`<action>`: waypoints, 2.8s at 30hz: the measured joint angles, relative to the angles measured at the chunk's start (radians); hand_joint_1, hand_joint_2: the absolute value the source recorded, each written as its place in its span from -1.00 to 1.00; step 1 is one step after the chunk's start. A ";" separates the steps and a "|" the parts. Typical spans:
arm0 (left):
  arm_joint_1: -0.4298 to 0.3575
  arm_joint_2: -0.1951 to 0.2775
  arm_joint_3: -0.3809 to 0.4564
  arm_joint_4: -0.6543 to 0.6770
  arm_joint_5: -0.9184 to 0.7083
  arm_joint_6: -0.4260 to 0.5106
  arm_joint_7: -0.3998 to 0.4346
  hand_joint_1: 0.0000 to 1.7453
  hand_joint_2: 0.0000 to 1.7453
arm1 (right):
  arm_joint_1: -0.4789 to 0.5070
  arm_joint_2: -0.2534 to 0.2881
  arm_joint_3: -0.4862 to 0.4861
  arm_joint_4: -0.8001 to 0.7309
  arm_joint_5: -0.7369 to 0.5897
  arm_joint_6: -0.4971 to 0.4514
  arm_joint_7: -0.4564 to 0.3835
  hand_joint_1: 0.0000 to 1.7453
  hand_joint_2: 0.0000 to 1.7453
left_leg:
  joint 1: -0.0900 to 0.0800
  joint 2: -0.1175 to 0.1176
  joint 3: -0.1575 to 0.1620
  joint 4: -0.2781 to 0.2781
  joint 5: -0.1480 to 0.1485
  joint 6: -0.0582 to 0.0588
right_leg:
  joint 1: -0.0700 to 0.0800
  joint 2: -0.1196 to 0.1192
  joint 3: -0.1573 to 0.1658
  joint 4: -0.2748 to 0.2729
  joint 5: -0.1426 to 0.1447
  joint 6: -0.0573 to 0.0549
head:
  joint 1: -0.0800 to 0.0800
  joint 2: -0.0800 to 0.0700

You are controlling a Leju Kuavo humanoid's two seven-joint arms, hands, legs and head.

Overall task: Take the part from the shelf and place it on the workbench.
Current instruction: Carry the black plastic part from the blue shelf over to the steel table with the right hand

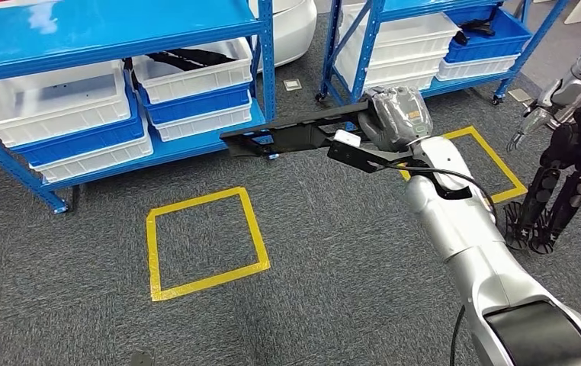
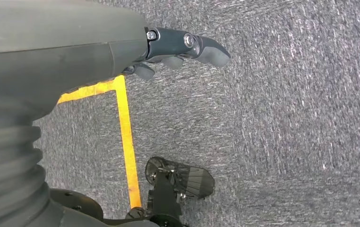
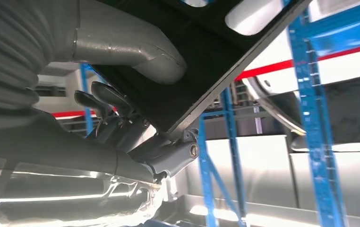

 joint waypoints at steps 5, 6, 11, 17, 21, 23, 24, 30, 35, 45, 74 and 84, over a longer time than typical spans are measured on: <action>-0.003 -0.001 0.000 0.000 -0.005 -0.003 0.007 -1.00 1.00 | -0.007 -0.006 -0.012 0.000 -0.001 -0.007 0.002 1.00 1.00 | -0.012 0.038 -0.005 0.019 -0.012 -0.022 | 0.012 -0.045 0.113 -0.211 0.067 -0.013 | -0.002 0.000; -0.003 -0.002 0.000 0.000 -0.005 -0.003 0.009 -1.00 1.00 | -0.007 -0.009 -0.015 0.000 -0.001 -0.008 0.002 1.00 1.00 | -0.010 0.046 -0.005 0.019 -0.013 -0.026 | 0.009 -0.033 0.112 -0.211 0.070 -0.020 | -0.004 0.000; -0.004 -0.002 0.001 0.000 -0.006 -0.005 0.011 -1.00 1.00 | -0.009 -0.017 -0.023 0.000 0.000 -0.008 0.004 1.00 1.00 | 0.005 -0.020 -0.080 0.207 -0.131 -0.048 | 0.000 0.011 0.111 -0.214 0.081 -0.048 | -0.005 0.000; -0.005 -0.002 0.001 0.000 -0.007 -0.008 0.013 -1.00 1.00 | -0.008 -0.019 -0.025 -0.001 0.002 -0.008 0.004 1.00 1.00 | 0.008 -0.070 -0.038 0.126 -0.053 -0.034 | 0.005 0.083 0.110 -0.207 0.083 -0.047 | -0.005 0.000; -0.008 -0.001 0.001 0.000 -0.008 -0.007 0.015 -1.00 1.00 | -0.011 -0.028 -0.031 -0.004 0.003 -0.008 0.004 1.00 1.00 | 0.002 -0.091 0.003 0.035 -0.033 -0.018 | -0.001 0.125 0.095 -0.212 0.095 -0.027 | -0.010 0.000; -0.010 -0.002 0.001 -0.002 -0.008 -0.007 0.014 -1.00 1.00 | -0.010 -0.040 -0.038 -0.010 0.004 -0.008 0.005 1.00 1.00 | 0.004 -0.069 0.013 0.012 -0.022 -0.008 | 0.004 0.107 0.081 -0.203 0.092 -0.019 | -0.011 0.000; -0.011 -0.003 0.001 -0.003 -0.008 -0.007 0.013 -1.00 1.00 | -0.011 -0.045 -0.040 -0.012 0.005 -0.008 0.006 1.00 1.00 | 0.006 -0.057 0.019 -0.001 -0.015 -0.002 | 0.008 0.081 0.066 -0.177 0.079 -0.019 | -0.008 0.000; -0.011 -0.007 0.001 -0.005 -0.009 -0.007 0.012 -1.00 1.00 | -0.001 -0.057 -0.041 -0.016 0.006 -0.008 0.007 1.00 1.00 | 0.001 0.019 0.021 -0.012 -0.010 0.002 | -0.002 0.003 -0.035 0.043 0.002 -0.004 | -0.001 0.000; -0.012 -0.011 0.001 -0.007 -0.016 0.011 0.006 -1.00 1.00 | 0.006 -0.062 -0.043 -0.034 0.010 -0.008 0.013 1.00 1.00 | -0.008 0.074 0.016 0.011 -0.027 -0.026 | 0.000 -0.075 0.104 -0.211 0.071 0.005 | 0.000 0.000; -0.016 -0.029 0.001 -0.007 -0.029 0.027 0.007 -1.00 1.00 | 0.059 -0.088 -0.064 -0.104 0.029 0.003 0.037 1.00 1.00 | 0.007 -0.035 -0.110 0.305 -0.166 -0.038 | 0.006 0.063 0.104 -0.211 0.084 -0.040 | -0.008 0.000; -0.046 -0.034 0.001 -0.013 -0.067 -0.001 0.019 -1.00 1.00 | 0.161 -0.177 -0.121 -0.230 0.047 0.013 0.065 1.00 1.00 | 0.006 -0.032 -0.100 0.306 -0.199 -0.035 | 0.007 0.044 0.086 -0.202 0.088 -0.037 | -0.016 0.000; -0.049 -0.032 0.000 -0.014 -0.076 0.005 0.020 -1.00 1.00 | 0.192 -0.206 -0.142 -0.263 0.035 0.032 0.067 1.00 1.00 | -0.018 -0.088 0.036 0.012 -0.043 0.035 | 0.009 0.145 0.064 -0.208 0.114 -0.015 | -0.019 0.000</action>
